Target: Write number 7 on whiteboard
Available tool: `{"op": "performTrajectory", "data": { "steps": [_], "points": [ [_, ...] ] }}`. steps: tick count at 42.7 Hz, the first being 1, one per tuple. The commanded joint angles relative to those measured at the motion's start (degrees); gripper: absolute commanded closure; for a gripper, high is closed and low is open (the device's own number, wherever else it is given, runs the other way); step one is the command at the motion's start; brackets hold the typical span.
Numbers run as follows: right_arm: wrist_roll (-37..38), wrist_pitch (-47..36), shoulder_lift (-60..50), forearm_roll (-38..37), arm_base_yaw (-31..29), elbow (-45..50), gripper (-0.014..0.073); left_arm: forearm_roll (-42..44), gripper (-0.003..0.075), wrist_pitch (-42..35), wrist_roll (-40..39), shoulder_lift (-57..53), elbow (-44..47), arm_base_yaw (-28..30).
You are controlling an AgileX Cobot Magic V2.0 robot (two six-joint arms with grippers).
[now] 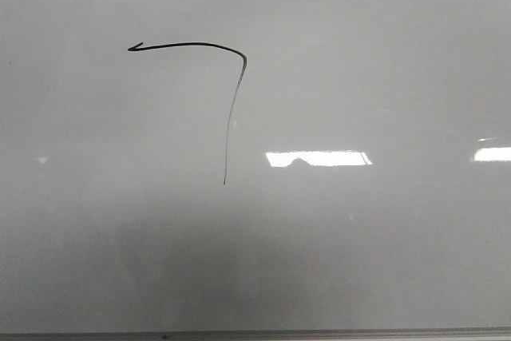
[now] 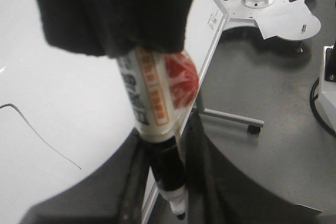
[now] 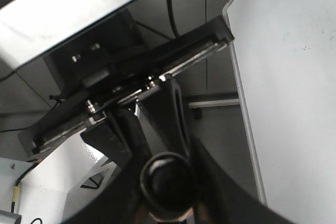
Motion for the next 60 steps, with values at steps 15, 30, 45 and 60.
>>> {"op": "performTrajectory", "data": {
  "steps": [15, 30, 45, 60],
  "points": [
    [0.83, -5.08, -4.70, 0.89, -1.18, -1.79, 0.0055, 0.80, 0.0725, -1.60, 0.57, 0.95, -1.54, 0.17],
    [10.81, -21.38, -33.12, -6.43, -21.51, 26.80, 0.0249, 20.97, 0.0730, 5.85, -26.49, 3.46, -1.54, 29.15],
    [12.15, -38.59, -61.29, -6.26, -31.50, 56.03, 0.0624, 19.59, 0.0730, 2.29, -26.50, 6.87, 3.71, 56.50],
    [12.15, -40.37, -63.88, -6.26, -31.50, 62.10, 0.0662, 19.45, 0.0730, -22.70, -26.50, 20.44, 8.15, 57.32]
  ]
}}
